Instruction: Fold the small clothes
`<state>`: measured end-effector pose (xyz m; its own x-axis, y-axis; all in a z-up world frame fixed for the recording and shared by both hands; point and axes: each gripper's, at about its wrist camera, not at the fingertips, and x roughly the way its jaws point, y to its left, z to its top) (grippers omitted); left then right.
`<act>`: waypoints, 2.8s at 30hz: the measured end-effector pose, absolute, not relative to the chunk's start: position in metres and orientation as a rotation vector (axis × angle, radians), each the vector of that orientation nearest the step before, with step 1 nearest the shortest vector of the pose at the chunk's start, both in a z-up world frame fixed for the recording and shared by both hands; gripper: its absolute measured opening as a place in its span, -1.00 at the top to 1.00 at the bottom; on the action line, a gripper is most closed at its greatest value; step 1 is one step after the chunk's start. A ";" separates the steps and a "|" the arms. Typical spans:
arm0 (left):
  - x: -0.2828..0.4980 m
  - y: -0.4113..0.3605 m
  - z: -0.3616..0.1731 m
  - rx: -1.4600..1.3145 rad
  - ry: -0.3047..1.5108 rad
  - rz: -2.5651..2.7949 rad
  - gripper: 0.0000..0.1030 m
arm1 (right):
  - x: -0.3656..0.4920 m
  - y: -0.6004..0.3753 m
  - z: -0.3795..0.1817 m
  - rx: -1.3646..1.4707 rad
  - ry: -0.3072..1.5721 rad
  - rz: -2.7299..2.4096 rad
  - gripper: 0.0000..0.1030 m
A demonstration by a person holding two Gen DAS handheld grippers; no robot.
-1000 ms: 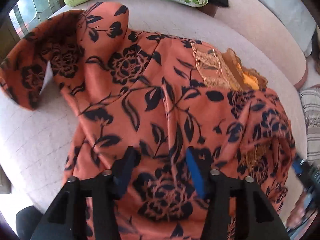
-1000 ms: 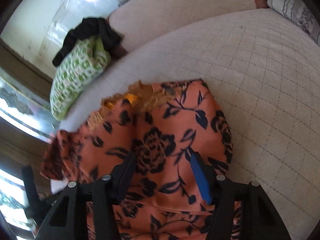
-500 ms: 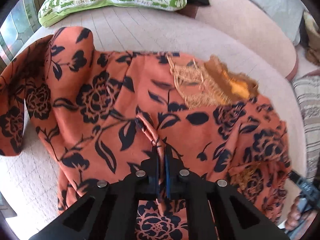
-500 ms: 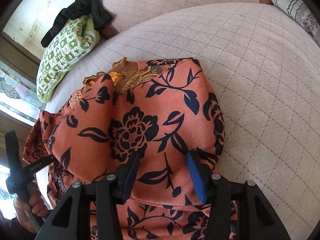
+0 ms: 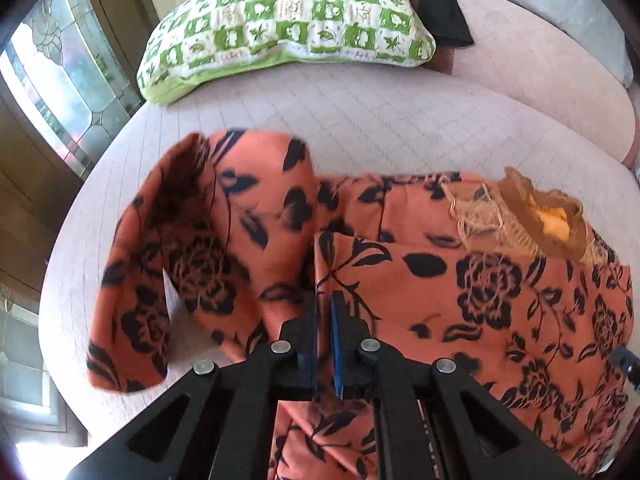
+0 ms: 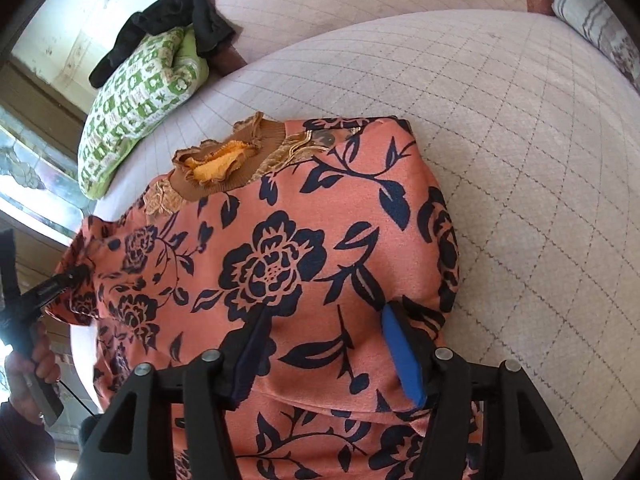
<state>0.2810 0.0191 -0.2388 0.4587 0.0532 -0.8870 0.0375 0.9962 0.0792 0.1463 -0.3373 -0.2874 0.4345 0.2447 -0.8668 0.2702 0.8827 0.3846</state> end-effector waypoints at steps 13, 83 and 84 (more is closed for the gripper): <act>0.207 0.168 -0.193 -0.235 0.940 0.188 -0.02 | 0.146 -0.299 -0.256 0.374 1.020 0.121 -0.19; 0.228 0.117 -0.208 0.024 0.971 0.038 0.90 | 0.158 -0.263 -0.288 0.200 1.146 0.135 -0.13; 0.228 0.111 -0.197 0.000 0.978 -0.013 0.90 | 0.158 -0.266 -0.287 0.207 1.144 0.131 -0.09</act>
<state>0.2279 0.1115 -0.1970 0.5586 -0.0108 -0.8294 0.0110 0.9999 -0.0057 0.1575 -0.2656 -0.2872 0.4098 0.2086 -0.8880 0.0026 0.9732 0.2299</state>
